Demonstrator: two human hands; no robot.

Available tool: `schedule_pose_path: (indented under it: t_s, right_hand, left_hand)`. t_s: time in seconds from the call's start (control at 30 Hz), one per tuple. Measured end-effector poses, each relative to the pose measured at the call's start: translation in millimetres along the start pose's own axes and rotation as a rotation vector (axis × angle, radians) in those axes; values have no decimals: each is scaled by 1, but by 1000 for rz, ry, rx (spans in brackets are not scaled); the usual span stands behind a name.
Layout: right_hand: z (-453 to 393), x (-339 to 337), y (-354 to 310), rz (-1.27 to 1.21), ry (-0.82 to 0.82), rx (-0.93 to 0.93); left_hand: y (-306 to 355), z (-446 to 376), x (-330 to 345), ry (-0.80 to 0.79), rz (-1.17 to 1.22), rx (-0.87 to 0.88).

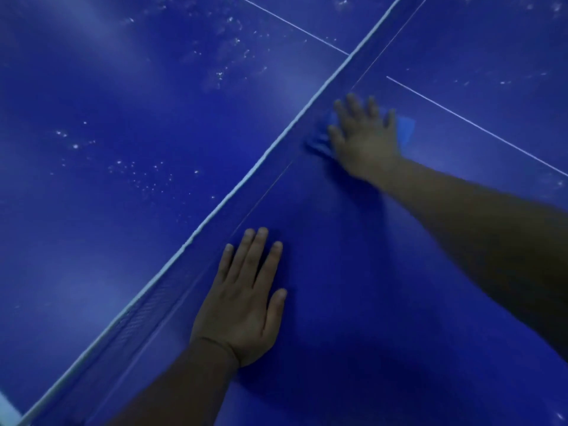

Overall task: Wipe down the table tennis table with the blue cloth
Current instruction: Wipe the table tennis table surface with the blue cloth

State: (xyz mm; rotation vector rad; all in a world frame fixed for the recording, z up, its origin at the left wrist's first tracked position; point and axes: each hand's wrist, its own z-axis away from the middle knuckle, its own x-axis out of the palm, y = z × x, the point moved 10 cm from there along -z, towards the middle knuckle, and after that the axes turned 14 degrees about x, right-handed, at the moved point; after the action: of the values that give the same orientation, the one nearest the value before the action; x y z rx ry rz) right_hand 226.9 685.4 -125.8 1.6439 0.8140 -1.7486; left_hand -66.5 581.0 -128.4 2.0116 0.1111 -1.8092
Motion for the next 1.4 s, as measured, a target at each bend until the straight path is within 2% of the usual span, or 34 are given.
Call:
schedule_pose_path:
  t_s: [0.07, 0.1, 0.2, 0.23, 0.27, 0.3, 0.37, 0.43, 0.47, 0.5, 0.57, 0.63, 0.67, 0.7, 0.8, 0.83, 0.87, 0.9, 0.93, 1.03, 1.07, 1.1, 1.17, 1.2, 1.23, 1.27, 1.33, 1.4]
  right_hand:
    - [-4, 0, 12, -49, -24, 154]
    - [14, -1, -6, -23, 8, 134]
    - [97, 13, -72, -27, -47, -268]
    - [106, 16, -69, -22, -66, -350]
    - [96, 16, -49, 8, -75, -349]
    - [74, 13, -15, 53, -30, -249]
    - [29, 1, 81, 69, 23, 127]
    - [23, -7, 165, -68, -7, 527]
    - [33, -7, 174, -118, -8, 625]
    - [47, -9, 158, -96, 26, 615]
    - [76, -4, 81, -61, 60, 310]
    - [106, 11, 23, -27, -39, -45]
    - [105, 12, 26, 0, -70, -94]
    - [93, 7, 52, 10, -56, -25]
    - [52, -8, 184, -18, -18, 506]
    - [53, -8, 213, -78, -30, 662]
    - [56, -7, 217, -103, -21, 737]
    - [58, -8, 198, -83, 10, 716]
    - [61, -8, 164, -57, 25, 611]
    - [87, 9, 66, -7, -59, 123]
    - [88, 6, 69, 12, -65, 83]
    - [80, 0, 96, 18, -51, 151]
    - [64, -4, 169, -5, -57, 430]
    - [61, -1, 190, -44, -93, 527]
    - [62, 3, 187, -52, -103, 542]
    - [64, 1, 164, -27, -66, 477]
    - [79, -1, 84, -47, 23, 198]
    - [96, 5, 13, -64, -24, -109]
  left_hand:
    - [-2, 1, 2, -22, 1, -6]
    - [-3, 1, 2, -29, -1, -7]
    - [-4, 1, 5, -61, -18, -3]
    - [-4, 0, 6, -71, -22, -2]
    - [-4, 0, 7, -79, -26, 1]
    - [-3, 0, 8, -84, -30, 2]
    - [-3, -1, 9, -91, -33, -1]
    - [-3, 0, 10, -100, -28, -7]
    - [-4, -1, 11, -105, -31, -7]
    - [-4, 0, 11, -110, -36, -8]
    - [-5, 2, 13, -116, -39, -15]
    - [-6, 2, 13, -117, -35, -21]
    - [-5, 2, 13, -115, -31, -20]
    - [-5, 2, 12, -111, -24, -19]
    - [-5, 3, 14, -96, -15, -19]
    - [-5, 3, 15, -98, -17, -21]
    - [-6, 3, 15, -97, -15, -23]
    - [-7, 2, 14, -97, -11, -21]
    - [-7, 0, 13, -101, -8, -18]
    - [-7, 3, 12, -106, -7, -23]
    - [-7, 3, 8, -87, 8, -23]
    - [-8, -3, 6, -67, 24, -12]
    - [-4, -26, 3, -33, 32, 20]
    - [-3, -41, 1, -15, 33, 21]
    - [-2, -56, 1, -4, 32, 21]
    - [0, -70, 3, -11, 25, 24]
    - [3, -85, 8, -31, 6, 28]
    - [2, -87, 9, -9, 8, 22]
